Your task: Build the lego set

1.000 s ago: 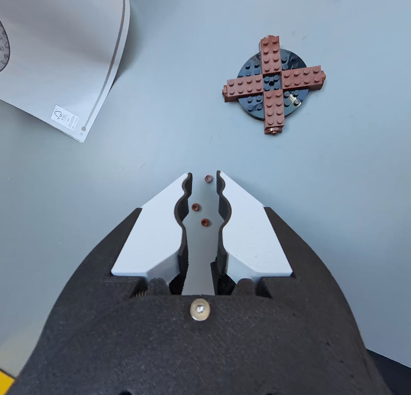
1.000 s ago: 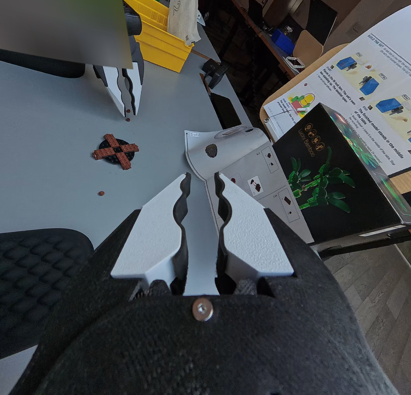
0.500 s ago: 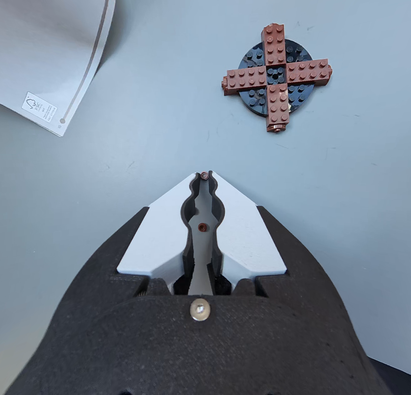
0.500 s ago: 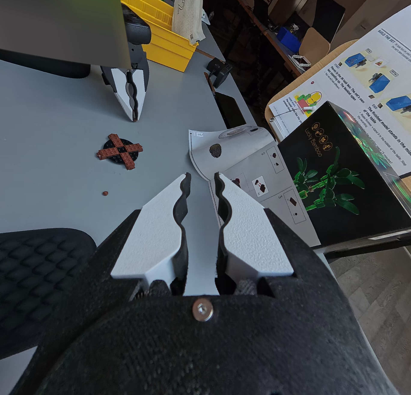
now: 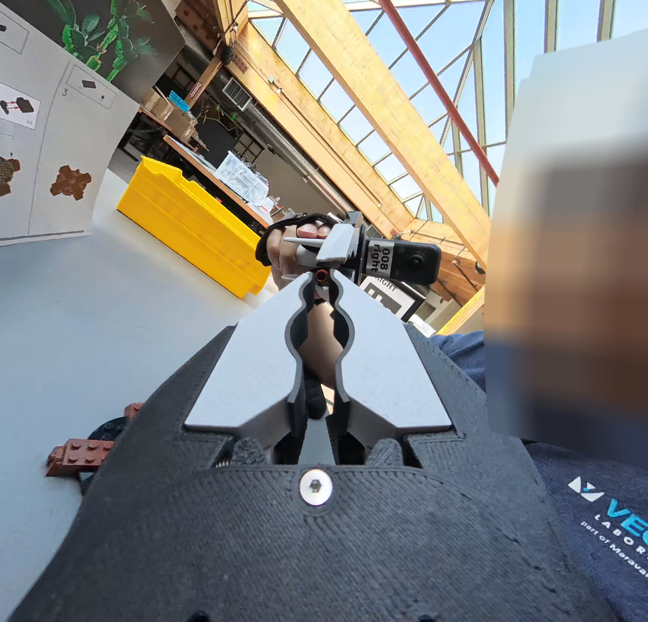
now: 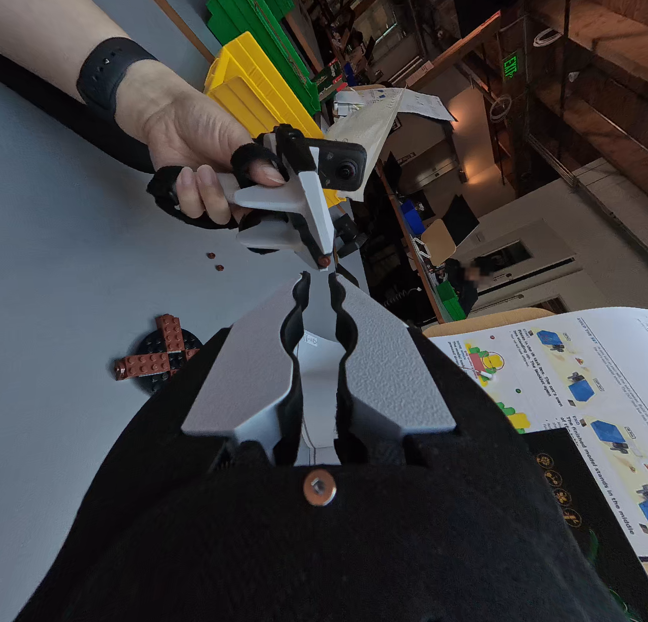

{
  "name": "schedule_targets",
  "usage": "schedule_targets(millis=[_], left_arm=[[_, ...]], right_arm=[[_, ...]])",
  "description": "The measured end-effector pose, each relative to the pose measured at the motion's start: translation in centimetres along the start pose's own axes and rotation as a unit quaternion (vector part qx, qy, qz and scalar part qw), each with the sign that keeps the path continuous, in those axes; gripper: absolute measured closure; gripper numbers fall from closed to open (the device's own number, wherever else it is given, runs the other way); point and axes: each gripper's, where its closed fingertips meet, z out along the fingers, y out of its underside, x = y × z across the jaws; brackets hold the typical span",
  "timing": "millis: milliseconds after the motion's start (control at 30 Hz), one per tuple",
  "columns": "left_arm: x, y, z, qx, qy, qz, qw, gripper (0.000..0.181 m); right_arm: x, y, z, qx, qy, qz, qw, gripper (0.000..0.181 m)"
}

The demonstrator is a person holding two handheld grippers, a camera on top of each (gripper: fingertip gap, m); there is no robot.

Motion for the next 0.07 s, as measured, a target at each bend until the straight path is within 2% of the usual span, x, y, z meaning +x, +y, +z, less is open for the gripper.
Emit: schedule_targets(millis=[67], left_arm=[[0.06, -0.04, 0.11, 0.01, 0.012, -0.016, 1.0, 0.176]], right_arm=[[-0.03, -0.32, 0.33, 0.004, 0.01, 0.004, 1.0, 0.171]])
